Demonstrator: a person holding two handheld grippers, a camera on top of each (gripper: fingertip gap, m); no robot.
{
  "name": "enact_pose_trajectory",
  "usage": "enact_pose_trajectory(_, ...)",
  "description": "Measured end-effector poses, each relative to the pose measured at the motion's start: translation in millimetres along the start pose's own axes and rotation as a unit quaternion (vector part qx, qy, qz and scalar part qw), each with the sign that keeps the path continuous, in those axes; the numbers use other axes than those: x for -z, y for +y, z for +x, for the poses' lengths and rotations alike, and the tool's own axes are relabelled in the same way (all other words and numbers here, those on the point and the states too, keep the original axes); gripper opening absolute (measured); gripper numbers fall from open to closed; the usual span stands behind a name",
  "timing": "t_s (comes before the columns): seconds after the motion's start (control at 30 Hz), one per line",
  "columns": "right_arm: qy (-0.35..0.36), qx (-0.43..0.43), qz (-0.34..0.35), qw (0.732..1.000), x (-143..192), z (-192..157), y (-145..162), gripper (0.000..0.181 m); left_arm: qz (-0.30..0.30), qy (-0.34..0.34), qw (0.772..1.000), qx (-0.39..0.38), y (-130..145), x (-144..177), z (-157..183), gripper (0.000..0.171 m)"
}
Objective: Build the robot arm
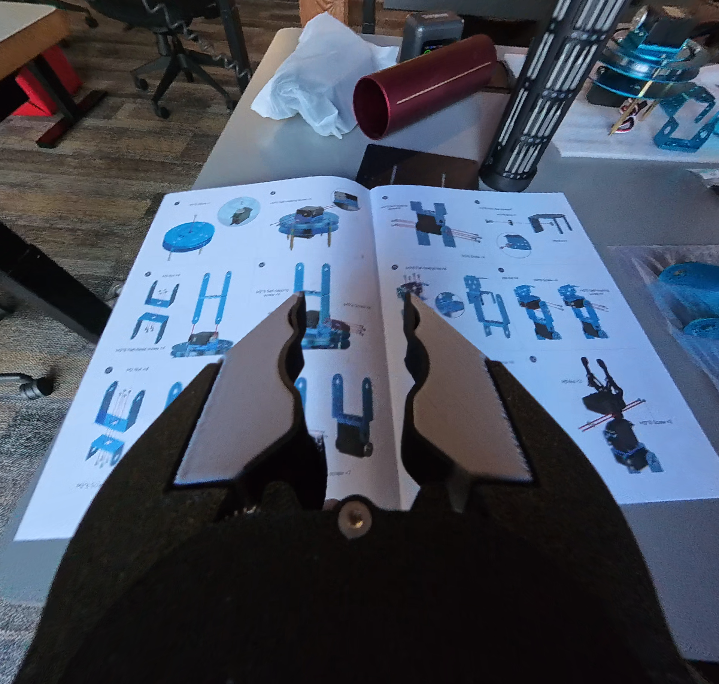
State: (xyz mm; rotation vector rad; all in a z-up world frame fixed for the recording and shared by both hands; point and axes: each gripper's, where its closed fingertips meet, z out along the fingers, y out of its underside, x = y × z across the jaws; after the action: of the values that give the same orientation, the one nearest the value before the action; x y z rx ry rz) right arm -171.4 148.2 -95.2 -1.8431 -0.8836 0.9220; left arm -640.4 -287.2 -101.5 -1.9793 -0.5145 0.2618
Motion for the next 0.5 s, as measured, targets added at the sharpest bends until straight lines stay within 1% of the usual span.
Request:
enact_pose_trajectory(0.03,0.0,0.0,0.007,1.0,4,0,-4,0.041,0.001,0.005,1.0,0.0,-2,-2,4,0.05)
enact_pose_trajectory(0.1,0.007,0.006,0.0,1.0,10,3,-6,0.045,0.001,0.014,1.0,-0.001,-5,-5,11,0.05)
enact_pose_trajectory(0.2,0.018,0.03,0.019,0.999,23,4,-18,0.04,-0.008,0.013,1.0,-0.016,-2,-9,17,0.05)
enact_pose_trajectory(0.3,0.05,0.051,0.006,0.997,34,16,-19,0.041,-0.015,0.014,1.0,-0.018,2,-13,20,0.05)
enact_pose_trajectory(0.37,0.067,0.063,0.014,0.996,43,23,-23,0.036,-0.017,0.022,0.999,-0.017,2,-13,24,0.05)
enact_pose_trajectory(0.5,0.057,0.061,0.008,0.997,42,21,-20,0.036,-0.019,0.02,0.999,-0.033,2,-11,30,0.05)
